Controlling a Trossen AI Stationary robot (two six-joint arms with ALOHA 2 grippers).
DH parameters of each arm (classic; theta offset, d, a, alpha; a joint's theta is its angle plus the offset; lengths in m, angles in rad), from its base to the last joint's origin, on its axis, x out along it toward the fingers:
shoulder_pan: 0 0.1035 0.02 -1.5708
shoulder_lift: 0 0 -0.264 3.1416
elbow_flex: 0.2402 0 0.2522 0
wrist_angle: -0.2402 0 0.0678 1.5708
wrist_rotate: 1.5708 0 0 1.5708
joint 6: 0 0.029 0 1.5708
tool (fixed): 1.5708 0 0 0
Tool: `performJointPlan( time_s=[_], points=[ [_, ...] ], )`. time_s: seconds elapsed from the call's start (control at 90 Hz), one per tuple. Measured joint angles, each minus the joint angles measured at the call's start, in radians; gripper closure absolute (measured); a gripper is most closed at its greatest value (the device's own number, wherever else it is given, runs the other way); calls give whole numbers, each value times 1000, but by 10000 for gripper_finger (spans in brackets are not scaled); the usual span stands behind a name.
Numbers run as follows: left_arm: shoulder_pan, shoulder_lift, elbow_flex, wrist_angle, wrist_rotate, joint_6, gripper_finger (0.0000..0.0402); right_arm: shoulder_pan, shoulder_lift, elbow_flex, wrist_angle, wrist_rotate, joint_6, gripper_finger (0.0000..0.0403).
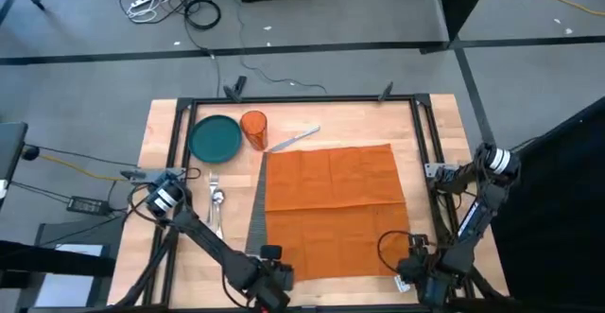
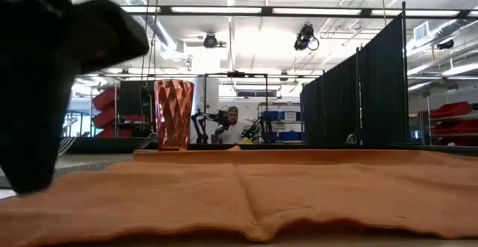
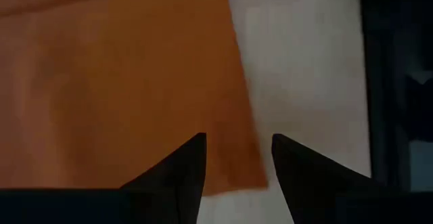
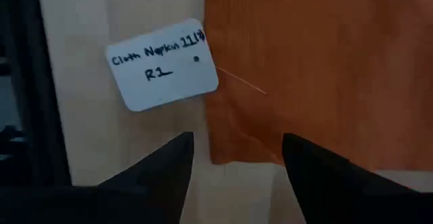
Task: Set table place
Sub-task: Fold the orange table napkin on the black placemat
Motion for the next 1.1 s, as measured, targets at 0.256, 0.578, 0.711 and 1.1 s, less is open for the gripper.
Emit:
performJointPlan(
  time_s=[0.256, 0.578, 0.711, 1.1],
  points=[
    [-1, 36, 5, 10, 8, 6, 249, 20, 5, 0, -9, 84, 19, 214],
    [-1, 39, 4, 9, 3, 3, 272, 22, 64, 0, 32, 71, -23, 229],
    [-1, 40, 4, 5, 7, 4, 312, 22, 65, 0, 28, 50, -25, 255],
    [-13, 44, 43, -74, -30, -4, 401, 24, 67, 39, -21, 22, -4, 400]
  ],
)
